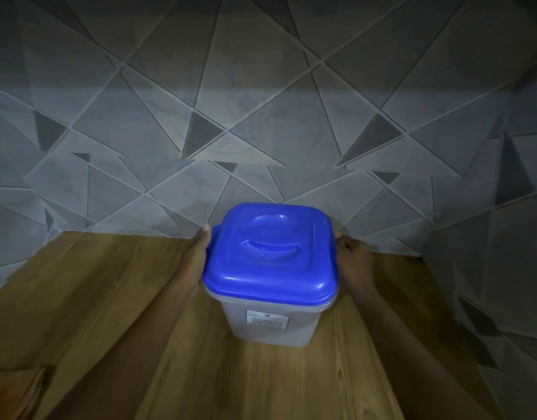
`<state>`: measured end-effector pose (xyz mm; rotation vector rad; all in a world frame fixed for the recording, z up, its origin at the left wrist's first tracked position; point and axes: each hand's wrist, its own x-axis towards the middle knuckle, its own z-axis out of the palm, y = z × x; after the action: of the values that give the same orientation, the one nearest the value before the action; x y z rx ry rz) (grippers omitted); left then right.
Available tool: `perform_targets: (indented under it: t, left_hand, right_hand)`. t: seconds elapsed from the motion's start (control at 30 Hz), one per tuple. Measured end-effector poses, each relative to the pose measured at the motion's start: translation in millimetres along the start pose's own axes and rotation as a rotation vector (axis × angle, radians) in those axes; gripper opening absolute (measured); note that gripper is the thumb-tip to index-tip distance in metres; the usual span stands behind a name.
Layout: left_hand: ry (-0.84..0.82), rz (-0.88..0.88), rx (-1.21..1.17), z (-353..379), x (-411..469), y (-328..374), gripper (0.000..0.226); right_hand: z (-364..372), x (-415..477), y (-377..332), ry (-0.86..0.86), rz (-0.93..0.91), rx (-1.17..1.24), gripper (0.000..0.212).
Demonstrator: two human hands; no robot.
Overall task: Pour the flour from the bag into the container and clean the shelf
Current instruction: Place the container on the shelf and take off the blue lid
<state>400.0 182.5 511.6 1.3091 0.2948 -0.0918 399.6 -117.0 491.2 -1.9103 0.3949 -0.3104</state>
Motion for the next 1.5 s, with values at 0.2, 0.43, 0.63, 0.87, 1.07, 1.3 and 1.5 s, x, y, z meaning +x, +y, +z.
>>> perform_targets:
  t: [0.2,0.43,0.63,0.87,1.07,1.3,1.5]
  left_hand:
    - [-0.042,0.114,0.040,14,-3,2,0.032]
    - [-0.008,0.149,0.017,20,-2,5,0.042]
    - [-0.020,0.200,0.096,23,4,20,0.062]
    - [-0.028,0.350,0.044,80,0,59,0.030]
    - [-0.109,0.227,-0.201,178,-17,34,0.016]
    - [-0.230,0.277,0.031,256,-52,-51,0.041]
    - [-0.174,0.225,0.329,267,-59,-116,0.045]
  right_hand:
    - [6,1,-5,-0.006,0.001,0.056,0.040]
    - [11,3,-17,-0.067,0.099,0.274,0.044]
    - [-1,2,-38,-0.035,0.106,0.465,0.052]
    - [-58,5,-41,0.021,0.091,0.907,0.012]
    - [-109,-3,1,0.028,0.202,1.297,0.064]
    - [-144,-22,54,0.252,0.345,1.331,0.028]
    - [-155,-40,92,0.247,0.432,1.169,0.019]
